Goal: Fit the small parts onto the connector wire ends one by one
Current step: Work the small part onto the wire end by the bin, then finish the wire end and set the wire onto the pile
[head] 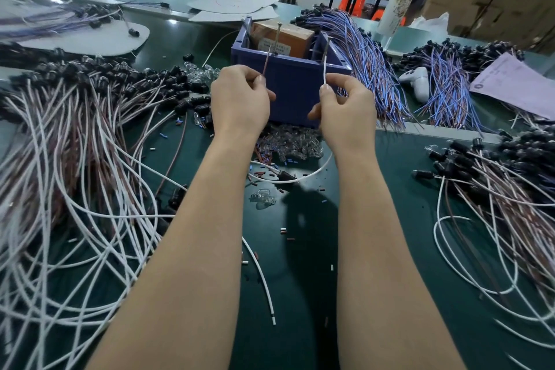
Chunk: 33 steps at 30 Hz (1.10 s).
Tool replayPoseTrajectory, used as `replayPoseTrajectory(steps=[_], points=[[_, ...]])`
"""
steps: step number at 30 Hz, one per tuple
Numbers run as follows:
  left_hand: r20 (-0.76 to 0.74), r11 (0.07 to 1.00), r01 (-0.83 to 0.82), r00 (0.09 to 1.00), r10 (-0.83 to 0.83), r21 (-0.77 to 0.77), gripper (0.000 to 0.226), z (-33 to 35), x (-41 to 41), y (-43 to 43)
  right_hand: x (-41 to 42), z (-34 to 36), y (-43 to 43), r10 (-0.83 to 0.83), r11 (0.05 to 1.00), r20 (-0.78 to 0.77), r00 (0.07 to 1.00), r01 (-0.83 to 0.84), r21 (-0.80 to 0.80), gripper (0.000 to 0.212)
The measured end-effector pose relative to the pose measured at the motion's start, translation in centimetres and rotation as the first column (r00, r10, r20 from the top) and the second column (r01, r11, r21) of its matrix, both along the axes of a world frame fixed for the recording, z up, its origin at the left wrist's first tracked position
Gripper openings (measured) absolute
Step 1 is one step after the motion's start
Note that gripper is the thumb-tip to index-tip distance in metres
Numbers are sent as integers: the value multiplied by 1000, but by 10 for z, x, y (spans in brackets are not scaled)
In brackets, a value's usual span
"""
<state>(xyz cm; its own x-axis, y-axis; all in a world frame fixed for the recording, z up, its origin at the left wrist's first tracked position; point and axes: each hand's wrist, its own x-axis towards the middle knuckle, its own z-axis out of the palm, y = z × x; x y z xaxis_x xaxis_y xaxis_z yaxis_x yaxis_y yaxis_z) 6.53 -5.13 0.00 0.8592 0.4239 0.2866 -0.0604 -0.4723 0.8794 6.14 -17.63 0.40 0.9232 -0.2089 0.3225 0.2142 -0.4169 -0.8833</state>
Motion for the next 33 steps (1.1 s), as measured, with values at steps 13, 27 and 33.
replayPoseTrajectory(steps=[13, 27, 33], points=[[-3, 999, 20, 1000, -21, -25, 18, 1, -2, -2, 1, 2, 1, -12, 999, 6, 1000, 12, -39, 26], [4, 999, 45, 999, -44, -25, 19, 3, -3, -3, 3, -1, -1, -10, 998, -4, 1000, 10, -58, 20], [38, 989, 54, 998, -49, -136, 23, 9, -4, 8, -9, 10, -5, 485, 764, -152, 861, -334, 552, 31]])
